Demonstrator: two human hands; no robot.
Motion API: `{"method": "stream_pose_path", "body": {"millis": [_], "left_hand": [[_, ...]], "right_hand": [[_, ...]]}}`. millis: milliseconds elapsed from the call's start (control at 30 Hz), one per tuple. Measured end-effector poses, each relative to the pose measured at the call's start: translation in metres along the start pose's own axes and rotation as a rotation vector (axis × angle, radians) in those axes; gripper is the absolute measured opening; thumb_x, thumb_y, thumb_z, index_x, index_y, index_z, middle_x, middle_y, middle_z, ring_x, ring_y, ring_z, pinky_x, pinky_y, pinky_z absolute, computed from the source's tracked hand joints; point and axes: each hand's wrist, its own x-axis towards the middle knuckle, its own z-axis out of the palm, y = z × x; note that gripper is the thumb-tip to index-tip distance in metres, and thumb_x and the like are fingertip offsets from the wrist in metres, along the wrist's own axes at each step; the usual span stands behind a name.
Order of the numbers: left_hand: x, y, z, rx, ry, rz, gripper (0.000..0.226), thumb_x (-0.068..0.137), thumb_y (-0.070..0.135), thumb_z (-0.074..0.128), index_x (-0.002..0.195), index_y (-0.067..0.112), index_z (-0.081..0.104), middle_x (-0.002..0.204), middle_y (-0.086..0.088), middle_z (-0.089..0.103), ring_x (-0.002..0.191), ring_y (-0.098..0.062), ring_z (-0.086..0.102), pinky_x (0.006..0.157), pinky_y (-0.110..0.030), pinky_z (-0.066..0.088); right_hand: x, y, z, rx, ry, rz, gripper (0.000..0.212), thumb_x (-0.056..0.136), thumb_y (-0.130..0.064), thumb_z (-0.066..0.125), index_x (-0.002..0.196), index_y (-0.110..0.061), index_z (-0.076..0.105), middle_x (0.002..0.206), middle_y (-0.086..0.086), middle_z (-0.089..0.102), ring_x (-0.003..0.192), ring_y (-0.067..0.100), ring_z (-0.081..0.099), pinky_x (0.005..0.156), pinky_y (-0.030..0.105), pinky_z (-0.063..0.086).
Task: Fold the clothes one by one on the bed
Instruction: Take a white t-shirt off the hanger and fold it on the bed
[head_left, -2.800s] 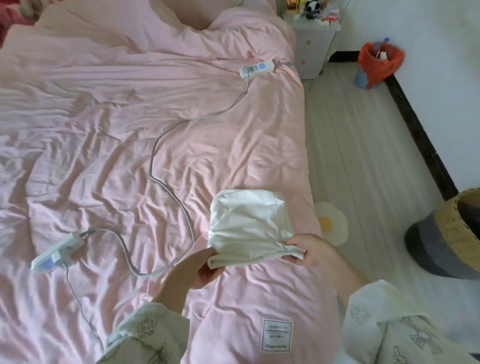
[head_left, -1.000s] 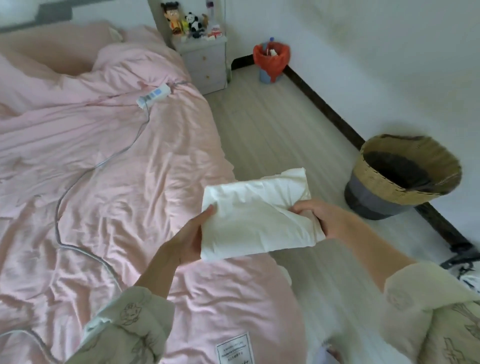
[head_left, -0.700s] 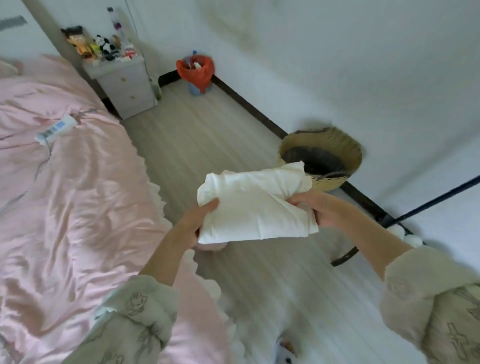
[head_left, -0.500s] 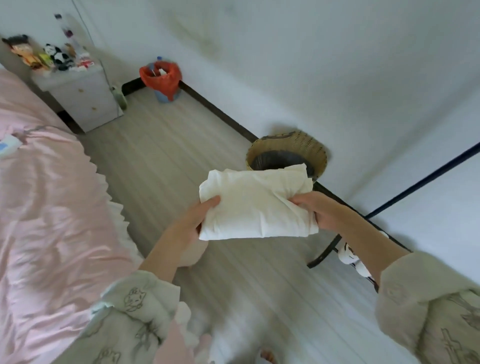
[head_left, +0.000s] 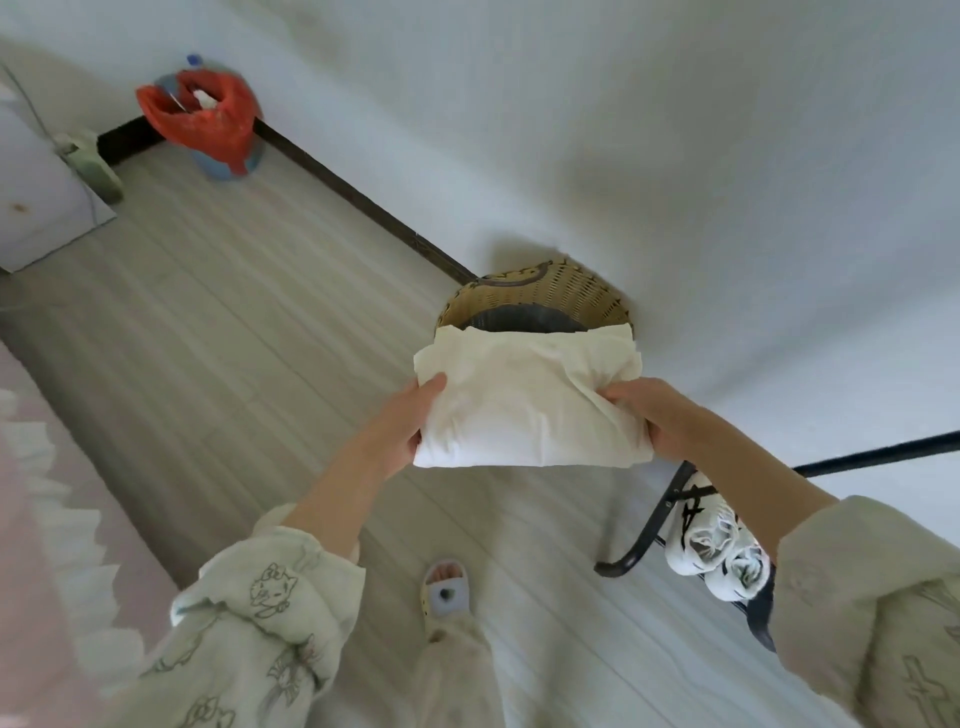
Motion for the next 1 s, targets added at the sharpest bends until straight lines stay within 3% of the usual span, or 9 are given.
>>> {"method": "stream_pose_path", "body": {"millis": [167, 300, 433, 533, 700, 867, 1000], "left_hand": [[0.122, 0.040, 0.013, 0.124, 0.018, 0.053, 0.044, 0.099, 0.036, 0.041, 0.141, 0.026, 0.034, 0.134, 0.001, 0.053, 0.118, -0.023, 0.054, 0.101, -0.044, 0.044], [0.217, 0.038, 0.034, 0.209, 0.069, -0.009, 0.044, 0.099, 0.034, 0.037, 0.142, 0.029, 0.029, 0.135, 0.002, 0.049, 0.119, -0.026, 0.051, 0.098, -0.045, 0.046], [0.319, 0.004, 0.052, 0.266, 0.095, -0.093, 0.042, 0.099, 0.028, 0.037, 0.140, 0.029, 0.028, 0.131, 0.000, 0.049, 0.117, -0.028, 0.050, 0.100, -0.049, 0.043], [0.384, -0.027, 0.060, 0.325, 0.109, -0.154, 0.041, 0.100, 0.025, 0.034, 0.140, 0.026, 0.028, 0.131, -0.002, 0.048, 0.117, -0.029, 0.048, 0.099, -0.047, 0.043], [0.479, -0.073, 0.065, 0.487, 0.162, -0.199, 0.047, 0.099, 0.022, 0.031, 0.145, 0.019, 0.024, 0.136, -0.008, 0.044, 0.121, -0.030, 0.045, 0.105, -0.046, 0.037], [0.562, -0.108, 0.057, 0.509, 0.164, -0.246, 0.046, 0.099, 0.021, 0.031, 0.145, 0.019, 0.026, 0.138, -0.011, 0.043, 0.122, -0.033, 0.044, 0.100, -0.044, 0.040], [0.627, -0.133, 0.051, 0.536, 0.164, -0.280, 0.048, 0.096, 0.018, 0.033, 0.143, 0.016, 0.027, 0.137, -0.012, 0.045, 0.122, -0.033, 0.046, 0.098, -0.042, 0.043]], "right_hand": [[0.113, -0.038, 0.004, 0.020, 0.084, -0.021, 0.051, 0.086, -0.023, 0.061, 0.133, -0.010, 0.044, 0.120, 0.005, 0.051, 0.105, 0.025, 0.048, 0.091, 0.038, 0.043], [0.204, -0.044, -0.009, 0.041, 0.080, -0.033, 0.049, 0.087, -0.020, 0.061, 0.132, -0.010, 0.044, 0.112, 0.000, 0.047, 0.103, 0.022, 0.044, 0.089, 0.035, 0.039], [0.311, -0.027, -0.014, -0.046, 0.139, 0.034, 0.047, 0.084, -0.021, 0.061, 0.127, -0.012, 0.047, 0.122, 0.005, 0.050, 0.106, 0.025, 0.044, 0.090, 0.037, 0.038], [0.380, -0.004, -0.010, -0.081, 0.135, 0.118, 0.036, 0.084, -0.020, 0.060, 0.118, -0.012, 0.048, 0.114, 0.006, 0.049, 0.099, 0.023, 0.043, 0.086, 0.035, 0.038], [0.474, 0.035, 0.007, -0.166, 0.141, 0.216, 0.033, 0.089, -0.016, 0.054, 0.120, -0.006, 0.048, 0.106, 0.009, 0.051, 0.093, 0.024, 0.046, 0.083, 0.036, 0.039], [0.551, 0.062, 0.031, -0.199, 0.137, 0.197, 0.034, 0.093, -0.015, 0.050, 0.125, -0.003, 0.050, 0.122, 0.016, 0.054, 0.114, 0.032, 0.050, 0.095, 0.039, 0.041], [0.616, 0.079, 0.047, -0.282, 0.135, 0.142, 0.037, 0.093, -0.014, 0.050, 0.128, -0.001, 0.050, 0.129, 0.018, 0.053, 0.119, 0.033, 0.049, 0.100, 0.038, 0.042]]}}
